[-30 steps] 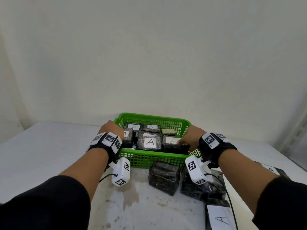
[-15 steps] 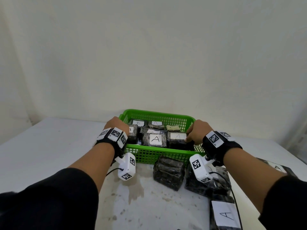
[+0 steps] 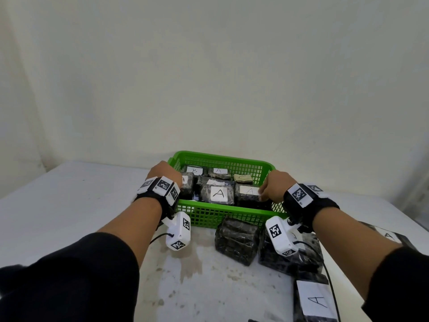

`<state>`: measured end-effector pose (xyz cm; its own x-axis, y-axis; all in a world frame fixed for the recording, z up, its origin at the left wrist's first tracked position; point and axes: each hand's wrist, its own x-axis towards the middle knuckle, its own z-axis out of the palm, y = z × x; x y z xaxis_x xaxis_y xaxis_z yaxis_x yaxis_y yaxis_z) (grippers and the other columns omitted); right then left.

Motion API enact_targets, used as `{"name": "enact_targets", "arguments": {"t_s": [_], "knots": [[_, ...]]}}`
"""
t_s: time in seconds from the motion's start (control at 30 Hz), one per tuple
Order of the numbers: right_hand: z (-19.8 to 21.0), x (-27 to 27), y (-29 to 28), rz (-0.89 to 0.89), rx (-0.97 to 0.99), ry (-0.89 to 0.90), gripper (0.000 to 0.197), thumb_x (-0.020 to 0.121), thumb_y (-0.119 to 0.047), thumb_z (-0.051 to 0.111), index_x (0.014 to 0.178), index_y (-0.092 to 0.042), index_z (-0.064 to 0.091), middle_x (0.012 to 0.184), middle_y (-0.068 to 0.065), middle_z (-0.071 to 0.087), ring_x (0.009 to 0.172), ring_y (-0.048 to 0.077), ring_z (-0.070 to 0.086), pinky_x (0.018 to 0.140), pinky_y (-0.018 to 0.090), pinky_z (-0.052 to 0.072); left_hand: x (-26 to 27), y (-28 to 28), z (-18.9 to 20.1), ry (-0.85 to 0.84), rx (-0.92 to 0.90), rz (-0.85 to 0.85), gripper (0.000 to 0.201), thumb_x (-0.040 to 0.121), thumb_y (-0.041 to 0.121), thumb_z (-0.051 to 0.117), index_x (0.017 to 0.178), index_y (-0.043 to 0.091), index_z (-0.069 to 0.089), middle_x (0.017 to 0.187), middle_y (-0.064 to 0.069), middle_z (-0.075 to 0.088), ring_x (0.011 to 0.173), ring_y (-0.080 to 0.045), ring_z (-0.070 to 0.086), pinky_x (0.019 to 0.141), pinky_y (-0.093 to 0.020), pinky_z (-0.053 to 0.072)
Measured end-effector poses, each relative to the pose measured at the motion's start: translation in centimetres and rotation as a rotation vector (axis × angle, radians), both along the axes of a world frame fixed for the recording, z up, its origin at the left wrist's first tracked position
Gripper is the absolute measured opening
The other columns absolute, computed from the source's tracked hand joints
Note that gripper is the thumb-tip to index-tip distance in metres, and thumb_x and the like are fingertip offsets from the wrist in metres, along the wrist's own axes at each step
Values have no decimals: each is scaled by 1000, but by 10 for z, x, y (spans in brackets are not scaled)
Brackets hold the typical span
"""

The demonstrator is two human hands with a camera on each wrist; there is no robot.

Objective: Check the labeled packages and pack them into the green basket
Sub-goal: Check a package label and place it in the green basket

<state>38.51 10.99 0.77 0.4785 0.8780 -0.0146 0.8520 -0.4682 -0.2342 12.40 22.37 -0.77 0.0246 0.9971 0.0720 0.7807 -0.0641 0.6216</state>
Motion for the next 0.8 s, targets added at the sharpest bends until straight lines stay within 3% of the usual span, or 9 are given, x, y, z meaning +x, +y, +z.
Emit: {"name": "enact_targets", "arguments": {"t_s": [0.23,0.4,0.6,0.7,0.8], "knots": [[10,1,-2,-15,78,-36,17,77,-5,86,93,-8,84,95,11,80,89,25,75,78,36,64,1,1,0,7,9,3,8,90,12,56,86,6,54,85,-12,58,72,-28,52,60,-29,40],[12,1,-5,-1,69,18,16,77,-9,87,93,-9,84,93,10,80,83,24,76,79,39,65,1,3,-2,11,11,8,8,90,12,56,86,5,54,83,-11,56,68,-26,51,57,-28,38],[29,2,-19,2,229,185,8,84,-14,84,92,-12,84,92,6,79,79,21,75,75,37,65,2,4,-2,12,0,15,10,89,10,56,81,5,55,79,-11,56,61,-23,47,47,-25,32],[46,-2,-36,0,353,275,4,88,-15,79,91,-13,81,82,4,79,71,18,76,61,29,63,0,2,0,4,-6,23,14,91,9,54,78,3,56,83,-13,59,69,-27,52,57,-29,39],[59,-7,-59,19,450,350,9,92,-20,75,93,-12,79,74,3,79,68,18,76,64,32,64,-4,2,2,31,-41,-73,27,94,6,47,66,4,50,103,-19,63,83,-30,59,73,-31,50]]}}
